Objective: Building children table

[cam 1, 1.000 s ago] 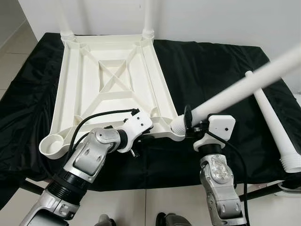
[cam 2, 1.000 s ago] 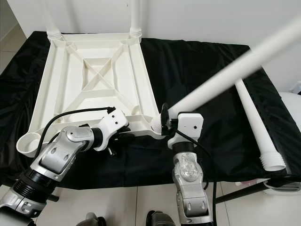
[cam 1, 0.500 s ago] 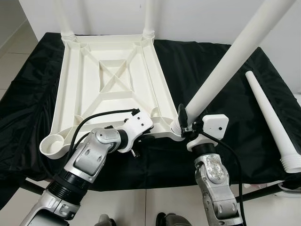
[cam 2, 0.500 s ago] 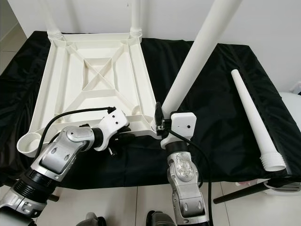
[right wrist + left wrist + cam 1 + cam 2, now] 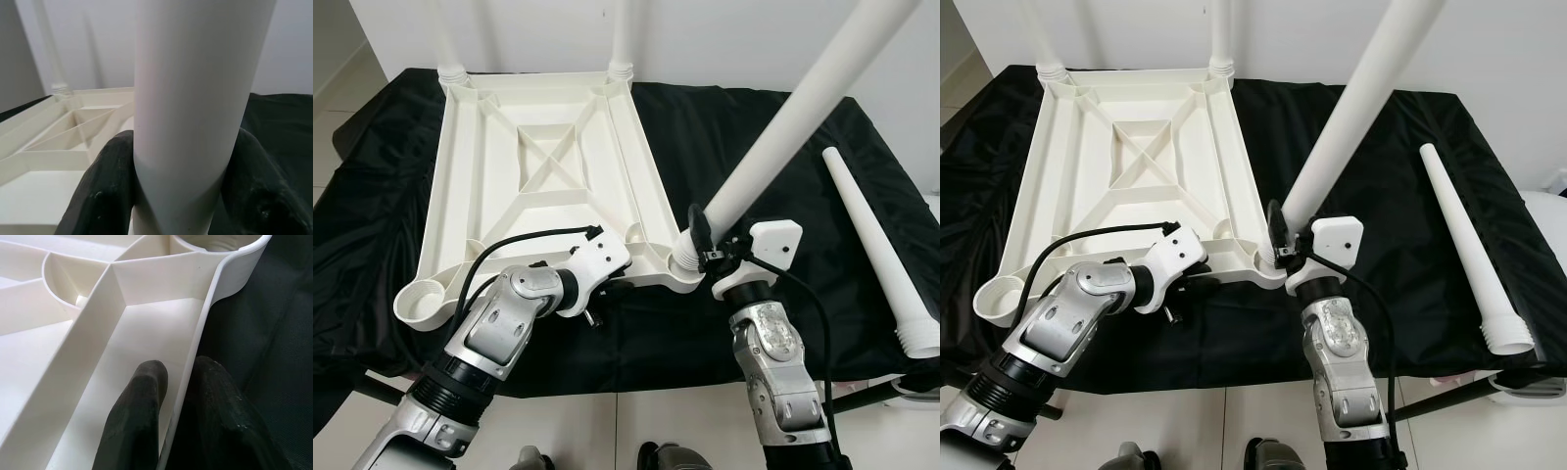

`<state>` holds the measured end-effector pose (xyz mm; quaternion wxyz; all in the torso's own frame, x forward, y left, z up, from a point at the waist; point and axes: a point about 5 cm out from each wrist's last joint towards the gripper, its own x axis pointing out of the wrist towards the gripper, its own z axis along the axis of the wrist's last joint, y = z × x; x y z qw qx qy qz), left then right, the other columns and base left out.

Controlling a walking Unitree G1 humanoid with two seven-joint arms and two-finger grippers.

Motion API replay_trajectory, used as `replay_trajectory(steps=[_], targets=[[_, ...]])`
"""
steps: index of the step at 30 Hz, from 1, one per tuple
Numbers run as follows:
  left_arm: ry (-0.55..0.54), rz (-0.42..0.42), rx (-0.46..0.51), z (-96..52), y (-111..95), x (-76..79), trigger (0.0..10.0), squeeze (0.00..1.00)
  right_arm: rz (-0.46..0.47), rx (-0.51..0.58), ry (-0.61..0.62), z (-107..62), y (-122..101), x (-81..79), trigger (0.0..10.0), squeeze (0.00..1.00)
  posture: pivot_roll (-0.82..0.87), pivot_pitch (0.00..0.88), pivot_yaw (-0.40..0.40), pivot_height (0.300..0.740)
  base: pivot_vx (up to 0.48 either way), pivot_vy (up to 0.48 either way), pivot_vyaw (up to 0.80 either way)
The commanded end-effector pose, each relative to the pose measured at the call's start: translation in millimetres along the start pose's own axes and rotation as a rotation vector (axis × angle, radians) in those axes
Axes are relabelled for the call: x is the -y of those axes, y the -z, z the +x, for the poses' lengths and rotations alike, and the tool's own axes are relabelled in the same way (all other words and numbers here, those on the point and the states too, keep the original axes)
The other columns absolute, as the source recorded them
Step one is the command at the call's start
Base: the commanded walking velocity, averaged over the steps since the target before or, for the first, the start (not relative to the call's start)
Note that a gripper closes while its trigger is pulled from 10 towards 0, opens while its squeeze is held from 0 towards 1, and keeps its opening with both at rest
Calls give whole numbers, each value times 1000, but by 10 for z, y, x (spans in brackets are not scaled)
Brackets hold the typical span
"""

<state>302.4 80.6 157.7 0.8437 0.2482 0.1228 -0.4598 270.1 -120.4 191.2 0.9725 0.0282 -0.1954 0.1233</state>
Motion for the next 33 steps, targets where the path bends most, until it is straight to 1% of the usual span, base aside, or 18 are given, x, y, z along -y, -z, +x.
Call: replay_trajectory(steps=[1,3,4,10,11,12,17,19,20,21,22,24,25,26,27,30,31,33], targets=[[-80,34,33,-67,-87,-98,10000,0,50,-10,-44,28,3,59,10000,0,-37,121,-28,740,0,0,0],[-80,34,33,-67,-87,-98,10000,0,50,-10,-44,28,3,59,10000,0,-37,121,-28,740,0,0,0],[-75,37,37,-74,-90,-87,10000,0,69,-13,-84,56,-4,105,10000,0,-35,119,-30,740,0,0,0],[-75,37,37,-74,-90,-87,10000,0,69,-13,-84,56,-4,105,10000,0,-35,119,-30,740,0,0,0],[-61,43,39,-87,-86,-66,10000,0,94,-26,-148,84,-11,157,10000,0,-32,116,-33,740,0,0,0],[-30,59,33,-132,-46,-27,10000,0,102,-50,-245,99,-24,265,10000,0,-33,113,-33,740,0,0,0],[-30,59,33,-132,-46,-27,10000,0,102,-50,-245,99,-24,265,10000,0,-33,113,-33,740,0,0,0],[8,84,5,-234,63,0,10000,0,97,-111,-432,88,-53,443,10000,0,-32,109,-35,740,0,0,0],[8,84,5,-234,63,0,10000,0,97,-111,-432,88,-53,443,10000,0,-32,109,-35,740,0,0,0],[12,90,-12,-281,114,-9,10000,0,93,-139,-495,74,-56,507,10000,0,-30,108,-37,740,0,0,0],[12,90,-12,-281,114,-9,10000,0,93,-139,-495,74,-56,507,10000,0,-30,108,-37,740,0,0,0],[5,92,-34,-332,176,-35,10000,0,110,-159,-565,66,-67,559,10000,0,-28,105,-40,740,0,0,0],[5,92,-34,-332,176,-35,10000,0,110,-159,-565,66,-67,559,10000,0,-28,105,-40,740,0,0,0],[1,91,-40,-339,195,-43,10000,0,119,-163,-607,58,-66,556,10000,0,-28,104,-41,740,0,0,0],[0,92,-41,-338,197,-43,10000,0,115,-169,-624,49,-59,552,10000,0,-28,104,-41,740,0,0,0],[0,93,-41,-337,198,-44,10000,0,105,-174,-636,39,-47,551,10000,0,-29,104,-42,740,0,0,0],[2,95,-38,-338,192,-37,10000,0,101,-180,-659,35,-41,558,10000,0,-29,104,-42,740,0,0,0],[3,98,-32,-327,177,-25,10000,0,110,-170,-674,47,-56,551,10000,0,-30,105,-43,740,0,0,0]])
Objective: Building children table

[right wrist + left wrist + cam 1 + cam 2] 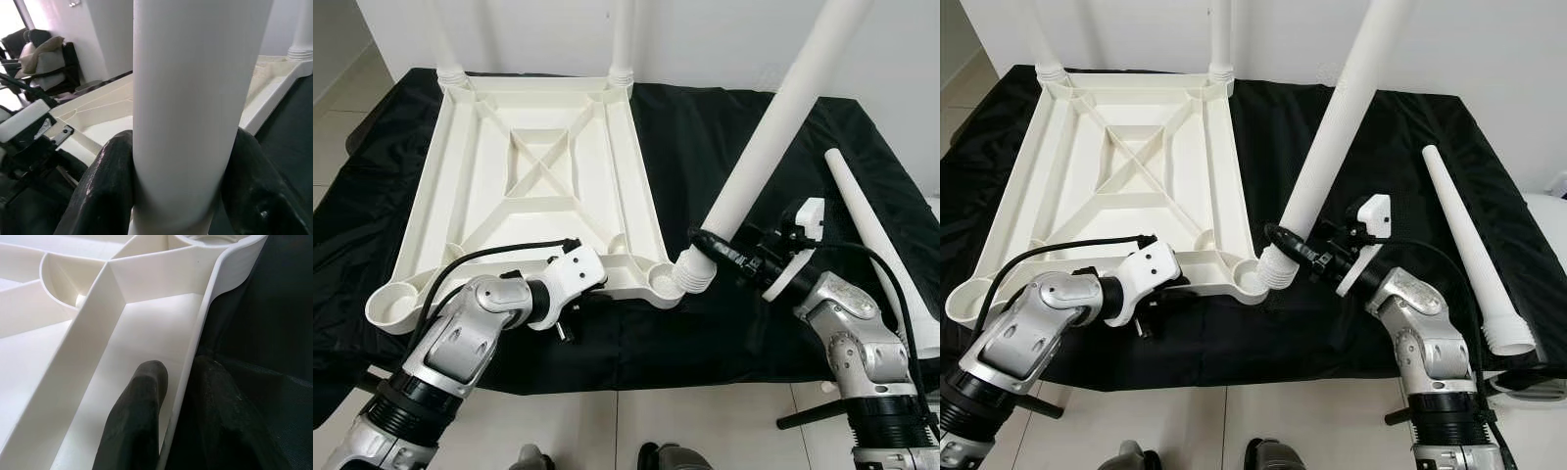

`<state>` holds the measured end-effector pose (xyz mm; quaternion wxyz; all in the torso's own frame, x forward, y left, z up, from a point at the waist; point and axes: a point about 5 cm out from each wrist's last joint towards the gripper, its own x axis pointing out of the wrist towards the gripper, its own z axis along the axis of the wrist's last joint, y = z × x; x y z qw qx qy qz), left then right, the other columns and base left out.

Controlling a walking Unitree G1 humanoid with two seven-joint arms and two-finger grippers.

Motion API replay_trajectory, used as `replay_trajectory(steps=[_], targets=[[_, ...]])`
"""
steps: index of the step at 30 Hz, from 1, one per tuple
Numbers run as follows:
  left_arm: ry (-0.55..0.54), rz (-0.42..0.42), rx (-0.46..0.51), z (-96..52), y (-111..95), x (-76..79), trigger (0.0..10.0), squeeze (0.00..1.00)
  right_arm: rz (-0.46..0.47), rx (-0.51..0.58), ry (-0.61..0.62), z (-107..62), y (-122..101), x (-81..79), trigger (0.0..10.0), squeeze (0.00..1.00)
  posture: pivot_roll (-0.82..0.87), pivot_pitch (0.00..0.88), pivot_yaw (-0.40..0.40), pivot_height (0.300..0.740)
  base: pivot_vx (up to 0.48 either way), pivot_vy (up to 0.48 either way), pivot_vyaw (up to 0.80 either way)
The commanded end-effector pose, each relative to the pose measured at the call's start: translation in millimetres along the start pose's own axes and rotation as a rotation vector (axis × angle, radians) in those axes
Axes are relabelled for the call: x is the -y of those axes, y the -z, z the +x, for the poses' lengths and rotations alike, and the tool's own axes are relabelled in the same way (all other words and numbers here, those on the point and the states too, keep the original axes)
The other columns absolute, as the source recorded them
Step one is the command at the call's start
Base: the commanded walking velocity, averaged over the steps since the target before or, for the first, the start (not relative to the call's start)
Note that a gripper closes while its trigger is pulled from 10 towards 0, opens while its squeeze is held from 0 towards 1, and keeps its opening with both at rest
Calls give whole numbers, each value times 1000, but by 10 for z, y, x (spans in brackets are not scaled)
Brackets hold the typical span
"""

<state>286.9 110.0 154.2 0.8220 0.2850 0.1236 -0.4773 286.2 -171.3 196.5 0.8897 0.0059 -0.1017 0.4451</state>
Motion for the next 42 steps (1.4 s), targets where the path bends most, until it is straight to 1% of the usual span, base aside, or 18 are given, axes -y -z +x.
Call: replay_trajectory(steps=[1,4,7,11,14,15,17,18,20,22,26,31,35,38,42], targets=[[-34,29,7,-23,-29,-11,10000,0,-5,25,-51,21,-51,-9,10000,0,-31,107,-42,740,0,0,0],[-29,32,15,-6,-46,8,10000,0,-5,38,-82,51,-68,-33,10000,0,-32,108,-41,740,0,0,0],[-18,33,27,22,-72,40,10000,0,-3,62,-120,115,-75,-71,10000,0,-32,113,-38,740,0,0,0],[-12,34,30,34,-82,52,10000,0,0,72,-142,156,-76,-97,10000,0,-32,115,-38,740,0,0,0],[-11,34,30,36,-85,52,10000,0,6,65,-161,189,-28,-130,10000,0,-31,119,-38,740,0,0,0],[-11,34,30,36,-85,52,10000,0,6,65,-161,189,-28,-130,10000,0,-31,119,-38,740,0,0,0],[-11,33,30,38,-87,56,10000,0,24,40,-175,182,64,-156,10000,0,-30,122,-38,740,0,0,0],[-11,33,30,38,-87,56,10000,0,24,40,-175,182,64,-156,10000,0,-30,122,-38,740,0,0,0],[-11,32,31,38,-88,58,10000,0,34,6,-177,154,170,-171,10000,0,-30,124,-37,740,0,0,0],[-11,32,31,38,-89,58,10000,0,35,-8,-175,141,205,-172,10000,0,-30,124,-37,740,0,0,0],[-10,32,32,36,-94,61,10000,0,12,-56,-142,66,315,-115,10000,0,-35,129,-35,740,0,0,0],[-10,32,33,36,-97,62,10000,0,10,-72,-115,41,342,-71,10000,0,-37,129,-33,740,0,0,0],[-8,34,36,35,-104,61,10000,0,-18,-91,-83,12,374,-8,10000,0,-40,133,-32,740,0,0,0],[-8,34,36,36,-108,60,10000,0,-35,-97,-90,9,385,-19,10000,0,-40,134,-32,740,0,0,0],[-9,33,39,36,-116,58,10000,0,-52,-100,-135,39,404,-107,10000,0,-39,133,-32,740,0,0,0]])
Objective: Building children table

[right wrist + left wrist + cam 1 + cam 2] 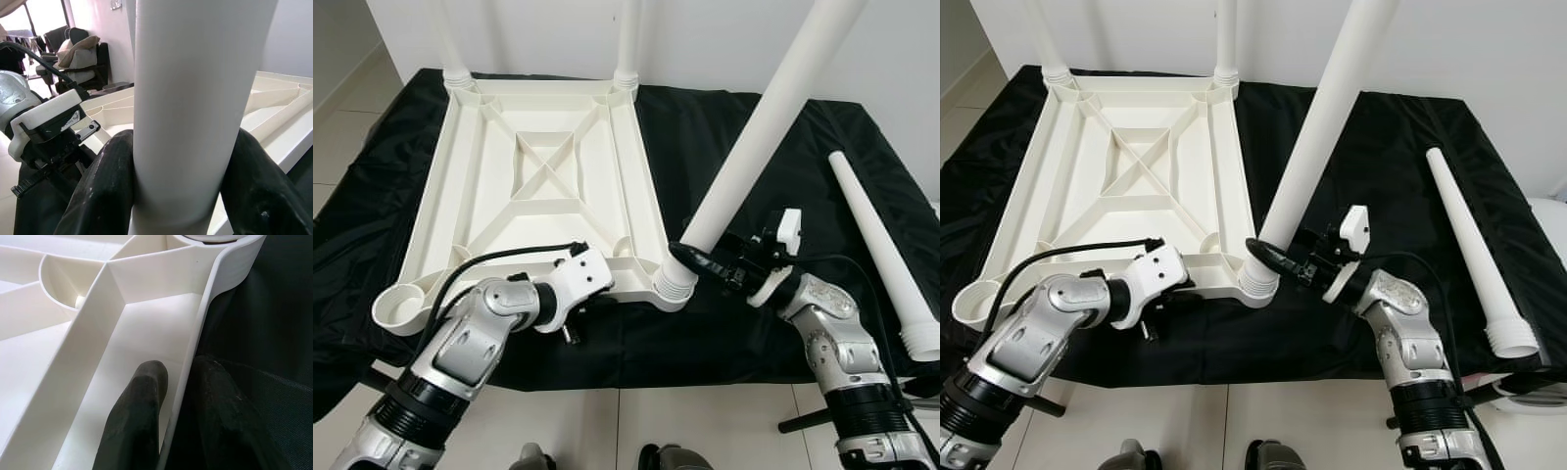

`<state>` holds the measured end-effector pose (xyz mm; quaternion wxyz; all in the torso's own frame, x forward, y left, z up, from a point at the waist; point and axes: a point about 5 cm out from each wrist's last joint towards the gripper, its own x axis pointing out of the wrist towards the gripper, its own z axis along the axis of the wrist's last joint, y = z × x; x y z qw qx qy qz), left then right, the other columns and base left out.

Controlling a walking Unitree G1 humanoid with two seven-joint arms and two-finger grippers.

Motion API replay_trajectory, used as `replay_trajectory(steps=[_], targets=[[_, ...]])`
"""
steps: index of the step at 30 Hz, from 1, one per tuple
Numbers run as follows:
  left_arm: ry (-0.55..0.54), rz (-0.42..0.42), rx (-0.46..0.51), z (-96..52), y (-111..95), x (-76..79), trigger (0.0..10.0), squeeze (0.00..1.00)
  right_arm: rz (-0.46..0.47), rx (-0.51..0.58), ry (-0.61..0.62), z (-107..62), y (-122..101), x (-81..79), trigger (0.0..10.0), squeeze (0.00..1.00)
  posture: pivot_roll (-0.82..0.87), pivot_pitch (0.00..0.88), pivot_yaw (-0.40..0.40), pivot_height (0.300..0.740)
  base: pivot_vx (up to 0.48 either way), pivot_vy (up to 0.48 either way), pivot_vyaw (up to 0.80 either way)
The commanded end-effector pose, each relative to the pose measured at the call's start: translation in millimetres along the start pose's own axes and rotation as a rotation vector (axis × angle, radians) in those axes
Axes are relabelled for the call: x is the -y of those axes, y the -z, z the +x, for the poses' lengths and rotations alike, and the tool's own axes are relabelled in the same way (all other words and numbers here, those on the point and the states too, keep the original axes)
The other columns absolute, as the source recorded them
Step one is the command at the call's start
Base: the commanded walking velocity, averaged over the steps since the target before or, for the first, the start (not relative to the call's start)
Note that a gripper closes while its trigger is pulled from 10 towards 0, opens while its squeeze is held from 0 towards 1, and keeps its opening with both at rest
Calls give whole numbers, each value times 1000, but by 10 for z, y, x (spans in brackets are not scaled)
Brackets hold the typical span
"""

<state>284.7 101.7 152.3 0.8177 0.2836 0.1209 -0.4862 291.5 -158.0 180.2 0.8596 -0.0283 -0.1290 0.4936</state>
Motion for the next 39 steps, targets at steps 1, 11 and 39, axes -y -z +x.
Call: replay_trajectory(steps=[1,11,39], targets=[[-26,29,29,-20,-82,1,10000,0,31,-121,-19,-63,215,-80,10000,0,-39,133,-32,740,0,0,0],[-25,27,32,-23,-92,18,10000,0,8,-119,-100,13,216,-233,10000,0,-38,134,-34,740,0,0,0],[-24,28,34,-51,-123,23,10000,0,43,-193,-24,-79,435,-302,10000,0,-34,141,-28,740,0,0,0]])
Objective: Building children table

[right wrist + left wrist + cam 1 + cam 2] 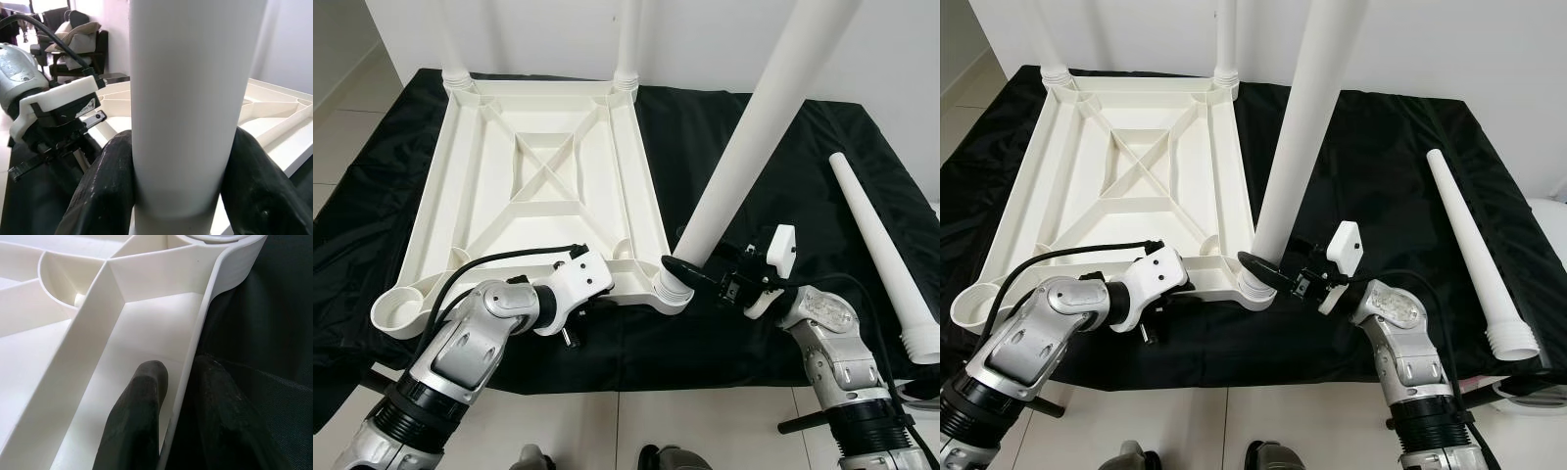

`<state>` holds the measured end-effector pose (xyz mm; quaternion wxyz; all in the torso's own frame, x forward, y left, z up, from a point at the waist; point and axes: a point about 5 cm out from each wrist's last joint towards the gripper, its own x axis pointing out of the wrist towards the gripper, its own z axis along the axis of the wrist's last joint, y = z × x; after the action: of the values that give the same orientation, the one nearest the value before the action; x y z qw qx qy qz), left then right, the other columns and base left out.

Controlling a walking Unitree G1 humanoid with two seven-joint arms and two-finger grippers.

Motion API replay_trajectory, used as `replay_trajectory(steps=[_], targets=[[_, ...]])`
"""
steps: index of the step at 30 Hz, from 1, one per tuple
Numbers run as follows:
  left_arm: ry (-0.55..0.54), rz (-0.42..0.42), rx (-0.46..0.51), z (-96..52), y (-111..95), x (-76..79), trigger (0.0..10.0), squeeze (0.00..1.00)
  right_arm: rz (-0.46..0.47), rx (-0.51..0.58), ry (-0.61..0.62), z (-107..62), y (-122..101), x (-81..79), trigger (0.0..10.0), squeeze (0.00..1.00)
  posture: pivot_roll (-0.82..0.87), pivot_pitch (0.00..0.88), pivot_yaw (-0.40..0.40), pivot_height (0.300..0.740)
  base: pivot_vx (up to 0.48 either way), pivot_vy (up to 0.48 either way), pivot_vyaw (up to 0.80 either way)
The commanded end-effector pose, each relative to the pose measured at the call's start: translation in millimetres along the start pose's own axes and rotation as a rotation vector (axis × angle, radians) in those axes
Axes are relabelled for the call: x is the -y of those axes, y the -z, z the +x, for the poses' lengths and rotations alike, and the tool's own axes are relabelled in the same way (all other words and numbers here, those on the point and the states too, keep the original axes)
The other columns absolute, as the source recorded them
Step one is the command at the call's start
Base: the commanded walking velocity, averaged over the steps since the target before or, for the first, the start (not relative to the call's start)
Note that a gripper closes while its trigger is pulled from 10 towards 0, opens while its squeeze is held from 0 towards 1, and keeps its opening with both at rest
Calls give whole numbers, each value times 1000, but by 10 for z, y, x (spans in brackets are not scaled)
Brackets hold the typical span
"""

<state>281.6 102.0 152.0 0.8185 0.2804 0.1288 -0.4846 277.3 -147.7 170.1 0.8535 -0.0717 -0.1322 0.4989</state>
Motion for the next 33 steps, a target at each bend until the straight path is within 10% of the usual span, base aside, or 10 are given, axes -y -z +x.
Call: replay_trajectory(steps=[1,33], targets=[[-26,42,44,-36,-124,-3,10000,0,122,-156,-7,-63,358,-142,10000,0,-34,141,-28,740,0,0,0],[-27,51,52,-44,-166,-12,10000,0,149,-208,179,-152,561,-48,10000,0,-40,141,-23,740,0,0,0]])
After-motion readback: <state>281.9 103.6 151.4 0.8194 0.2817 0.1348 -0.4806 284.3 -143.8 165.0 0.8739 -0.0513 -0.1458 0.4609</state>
